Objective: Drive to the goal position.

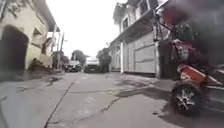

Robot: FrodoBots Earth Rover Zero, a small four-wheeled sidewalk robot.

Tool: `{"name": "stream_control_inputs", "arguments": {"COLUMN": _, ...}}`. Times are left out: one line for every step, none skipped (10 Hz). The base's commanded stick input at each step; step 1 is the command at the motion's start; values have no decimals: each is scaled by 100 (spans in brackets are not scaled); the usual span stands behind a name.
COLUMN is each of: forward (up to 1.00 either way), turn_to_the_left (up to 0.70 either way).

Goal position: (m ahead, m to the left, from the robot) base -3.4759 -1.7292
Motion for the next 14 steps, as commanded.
{"name": "stream_control_inputs", "arguments": {"forward": 70, "turn_to_the_left": -9}}
{"name": "stream_control_inputs", "arguments": {"forward": 70, "turn_to_the_left": -1}}
{"name": "stream_control_inputs", "arguments": {"forward": 70, "turn_to_the_left": 0}}
{"name": "stream_control_inputs", "arguments": {"forward": 70, "turn_to_the_left": 0}}
{"name": "stream_control_inputs", "arguments": {"forward": 70, "turn_to_the_left": 0}}
{"name": "stream_control_inputs", "arguments": {"forward": 70, "turn_to_the_left": 0}}
{"name": "stream_control_inputs", "arguments": {"forward": 70, "turn_to_the_left": 0}}
{"name": "stream_control_inputs", "arguments": {"forward": 70, "turn_to_the_left": 0}}
{"name": "stream_control_inputs", "arguments": {"forward": 70, "turn_to_the_left": 0}}
{"name": "stream_control_inputs", "arguments": {"forward": 70, "turn_to_the_left": 0}}
{"name": "stream_control_inputs", "arguments": {"forward": 70, "turn_to_the_left": 0}}
{"name": "stream_control_inputs", "arguments": {"forward": 70, "turn_to_the_left": 0}}
{"name": "stream_control_inputs", "arguments": {"forward": 70, "turn_to_the_left": 0}}
{"name": "stream_control_inputs", "arguments": {"forward": 70, "turn_to_the_left": 0}}
